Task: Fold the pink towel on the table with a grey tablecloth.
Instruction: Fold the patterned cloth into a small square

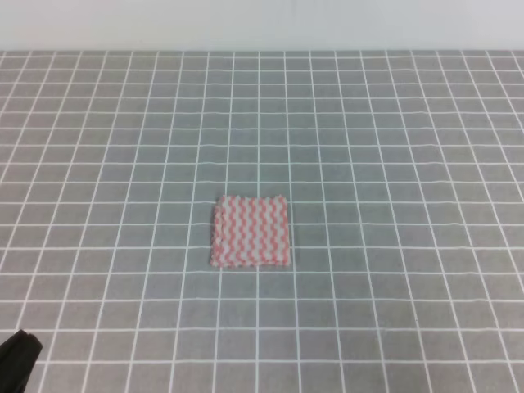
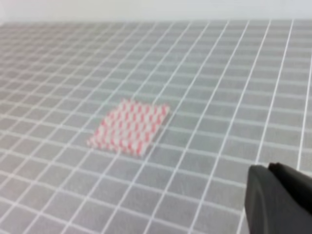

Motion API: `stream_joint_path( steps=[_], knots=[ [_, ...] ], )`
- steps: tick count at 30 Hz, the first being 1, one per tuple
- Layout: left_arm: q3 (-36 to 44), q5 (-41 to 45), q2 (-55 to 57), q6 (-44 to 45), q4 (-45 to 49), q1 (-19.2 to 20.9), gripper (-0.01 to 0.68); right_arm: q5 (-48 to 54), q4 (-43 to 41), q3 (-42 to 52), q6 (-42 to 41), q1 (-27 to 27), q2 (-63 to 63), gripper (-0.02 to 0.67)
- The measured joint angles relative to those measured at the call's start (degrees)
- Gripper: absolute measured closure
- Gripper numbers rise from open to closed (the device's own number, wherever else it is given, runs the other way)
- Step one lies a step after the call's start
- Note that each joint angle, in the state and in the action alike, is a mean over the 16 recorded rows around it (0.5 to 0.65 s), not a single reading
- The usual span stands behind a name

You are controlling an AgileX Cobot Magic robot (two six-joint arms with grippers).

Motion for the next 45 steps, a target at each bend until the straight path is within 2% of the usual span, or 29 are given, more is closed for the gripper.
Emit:
stream_joint_path(
  steps=[6, 15, 21, 33, 45],
  knots=[
    [0.0, -0.1, -0.1, 0.0, 0.0, 0.0, 0.675, -2.9, -2.5, 2.8, 0.0, -2.2, -1.5, 0.665],
    [0.2, -0.4, -0.2, 0.0, 0.0, 0.0, 0.674, -11.7, -5.9, 10.6, 0.0, -12.3, -11.3, 0.665],
    [0.3, -0.6, -0.4, 0.1, 0.0, 0.0, 0.674, -10.9, -6.2, 15.4, 0.0, -18.5, -19.3, 0.665],
    [0.2, -0.5, -0.2, 0.0, 0.0, 0.0, 0.674, 1.9, -3.5, 17.1, 0.1, -20.1, -23.6, 0.665],
    [0.3, -0.7, -0.3, 0.1, 0.0, 0.0, 0.674, 4.2, -0.3, 16.7, 0.2, -20.1, -23.3, 0.665]
  ],
)
